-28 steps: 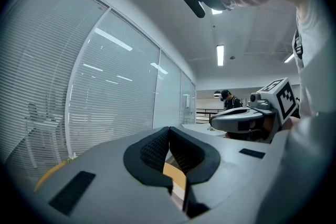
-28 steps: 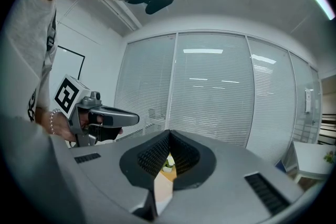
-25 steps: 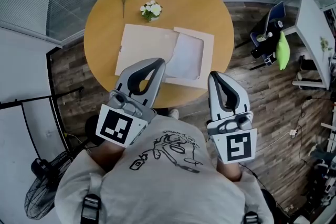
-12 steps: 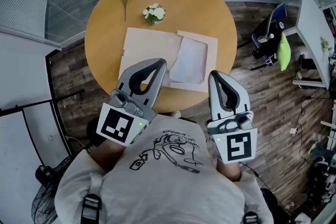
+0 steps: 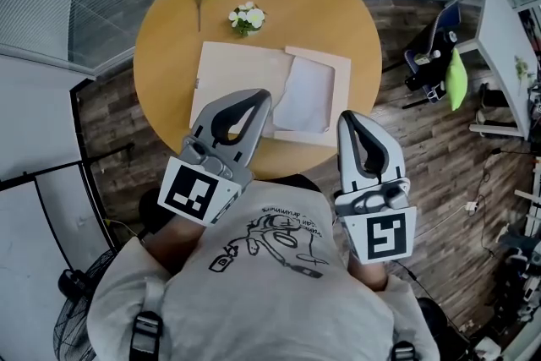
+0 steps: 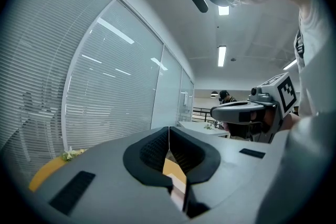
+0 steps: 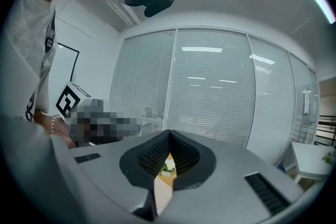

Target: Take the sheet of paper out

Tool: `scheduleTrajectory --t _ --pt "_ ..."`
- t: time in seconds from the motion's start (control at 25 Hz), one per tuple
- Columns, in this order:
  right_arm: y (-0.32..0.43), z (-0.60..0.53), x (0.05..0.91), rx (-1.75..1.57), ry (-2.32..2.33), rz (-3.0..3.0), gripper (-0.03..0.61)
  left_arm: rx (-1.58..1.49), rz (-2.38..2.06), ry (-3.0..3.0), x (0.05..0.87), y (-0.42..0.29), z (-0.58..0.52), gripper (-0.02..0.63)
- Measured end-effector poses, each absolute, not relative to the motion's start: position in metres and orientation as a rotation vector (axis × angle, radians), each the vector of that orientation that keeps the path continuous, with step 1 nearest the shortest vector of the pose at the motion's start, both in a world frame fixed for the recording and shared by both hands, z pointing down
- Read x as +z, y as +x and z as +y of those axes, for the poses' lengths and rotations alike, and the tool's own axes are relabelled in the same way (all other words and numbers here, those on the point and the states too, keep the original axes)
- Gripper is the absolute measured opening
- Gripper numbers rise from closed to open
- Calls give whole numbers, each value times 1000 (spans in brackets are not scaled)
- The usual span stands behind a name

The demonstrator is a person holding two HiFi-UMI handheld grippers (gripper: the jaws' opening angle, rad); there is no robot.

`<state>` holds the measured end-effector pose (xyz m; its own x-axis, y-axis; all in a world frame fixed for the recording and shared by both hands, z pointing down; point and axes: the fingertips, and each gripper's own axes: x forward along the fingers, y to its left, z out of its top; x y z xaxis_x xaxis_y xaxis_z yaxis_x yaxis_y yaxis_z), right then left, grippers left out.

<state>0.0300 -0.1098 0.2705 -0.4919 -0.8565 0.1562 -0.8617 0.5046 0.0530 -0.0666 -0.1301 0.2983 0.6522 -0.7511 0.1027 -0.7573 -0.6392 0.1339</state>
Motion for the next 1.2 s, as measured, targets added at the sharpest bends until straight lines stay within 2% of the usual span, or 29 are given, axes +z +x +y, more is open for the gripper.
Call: scheduleTrajectory --t 1.2 --pt "42 -118 268 44 1508 -2573 7 287 -1134 2552 450 -40 -154 67"
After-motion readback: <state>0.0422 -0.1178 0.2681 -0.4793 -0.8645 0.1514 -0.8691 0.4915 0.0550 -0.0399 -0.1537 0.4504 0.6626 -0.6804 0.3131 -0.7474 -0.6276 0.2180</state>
